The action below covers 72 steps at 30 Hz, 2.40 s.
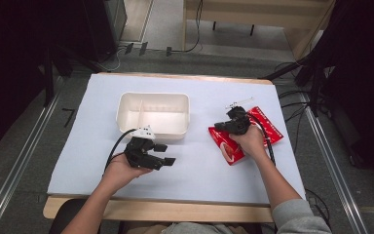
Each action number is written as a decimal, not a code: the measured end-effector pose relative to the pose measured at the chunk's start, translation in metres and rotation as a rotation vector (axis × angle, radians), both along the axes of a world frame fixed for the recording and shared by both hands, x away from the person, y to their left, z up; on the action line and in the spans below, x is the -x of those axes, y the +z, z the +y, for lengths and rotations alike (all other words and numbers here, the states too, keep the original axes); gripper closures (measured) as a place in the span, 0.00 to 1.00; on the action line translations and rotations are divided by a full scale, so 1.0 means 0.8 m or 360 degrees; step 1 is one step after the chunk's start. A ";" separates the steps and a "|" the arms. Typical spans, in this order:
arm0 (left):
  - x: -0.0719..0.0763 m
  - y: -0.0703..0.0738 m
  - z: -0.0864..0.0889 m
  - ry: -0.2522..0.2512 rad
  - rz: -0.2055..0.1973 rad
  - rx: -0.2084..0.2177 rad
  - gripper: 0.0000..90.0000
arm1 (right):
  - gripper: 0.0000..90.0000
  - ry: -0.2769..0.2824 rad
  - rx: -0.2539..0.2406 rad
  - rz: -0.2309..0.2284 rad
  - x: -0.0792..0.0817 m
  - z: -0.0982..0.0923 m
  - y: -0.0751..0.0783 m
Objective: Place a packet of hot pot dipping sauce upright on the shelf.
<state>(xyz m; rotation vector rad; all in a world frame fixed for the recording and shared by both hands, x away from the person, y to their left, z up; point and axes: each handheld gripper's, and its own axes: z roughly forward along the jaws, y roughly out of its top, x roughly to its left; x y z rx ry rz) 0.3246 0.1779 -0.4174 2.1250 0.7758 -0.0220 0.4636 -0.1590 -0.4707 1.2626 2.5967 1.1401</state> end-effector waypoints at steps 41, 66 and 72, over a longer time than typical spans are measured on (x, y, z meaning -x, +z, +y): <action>0.001 0.002 0.001 -0.0006 -0.0022 0.0000 0.40 | 1.00 0.0020 0.0144 0.0016 0.012 0.021 0.006; 0.005 0.002 -0.001 -0.0004 -0.0034 0.0009 0.41 | 1.00 0.0261 0.0000 0.0096 0.069 -0.030 0.004; 0.006 0.002 -0.009 -0.0014 0.0001 -0.0003 0.52 | 1.00 0.0239 0.0004 0.0108 0.078 -0.048 0.010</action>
